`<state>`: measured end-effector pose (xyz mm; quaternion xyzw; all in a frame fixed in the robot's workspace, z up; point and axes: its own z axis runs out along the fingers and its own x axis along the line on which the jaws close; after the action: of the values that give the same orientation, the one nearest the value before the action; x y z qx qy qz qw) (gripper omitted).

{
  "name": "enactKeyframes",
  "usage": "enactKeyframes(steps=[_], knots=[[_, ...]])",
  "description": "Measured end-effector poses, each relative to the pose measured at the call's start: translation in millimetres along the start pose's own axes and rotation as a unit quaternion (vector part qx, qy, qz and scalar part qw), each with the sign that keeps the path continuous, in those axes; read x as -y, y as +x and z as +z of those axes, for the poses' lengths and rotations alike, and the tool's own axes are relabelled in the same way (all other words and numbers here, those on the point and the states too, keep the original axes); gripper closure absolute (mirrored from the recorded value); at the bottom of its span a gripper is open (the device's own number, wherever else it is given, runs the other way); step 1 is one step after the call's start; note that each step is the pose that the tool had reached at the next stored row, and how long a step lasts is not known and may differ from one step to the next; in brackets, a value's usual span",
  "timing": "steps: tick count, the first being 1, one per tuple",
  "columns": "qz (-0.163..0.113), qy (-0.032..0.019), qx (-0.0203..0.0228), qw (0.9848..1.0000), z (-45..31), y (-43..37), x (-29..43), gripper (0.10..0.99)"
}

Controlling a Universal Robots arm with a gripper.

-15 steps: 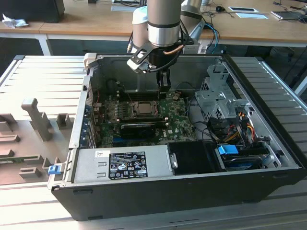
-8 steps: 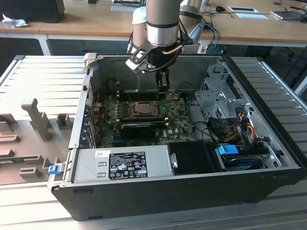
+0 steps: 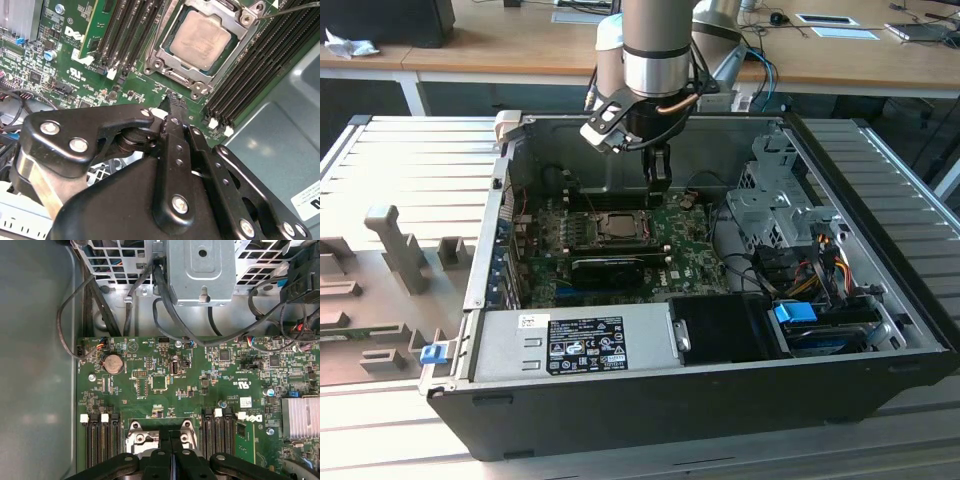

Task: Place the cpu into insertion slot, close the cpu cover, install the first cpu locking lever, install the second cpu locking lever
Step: 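Close the cpu cover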

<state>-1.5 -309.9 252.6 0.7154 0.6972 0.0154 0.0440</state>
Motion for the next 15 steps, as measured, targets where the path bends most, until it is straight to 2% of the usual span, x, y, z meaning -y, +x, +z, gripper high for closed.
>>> enactKeyframes(steps=[6, 12, 14, 15], knots=[[0.0, 0.0, 0.0, 1.0, -0.3, -0.1, 3.3, 0.98], [0.0, 0.0, 0.0, 1.0, 0.9, -0.4, 18.2, 0.98], [0.0, 0.0, 0.0, 1.0, 4.3, -0.5, 26.8, 0.98], [0.0, 0.0, 0.0, 1.0, 5.4, -0.5, 28.9, 0.98]])
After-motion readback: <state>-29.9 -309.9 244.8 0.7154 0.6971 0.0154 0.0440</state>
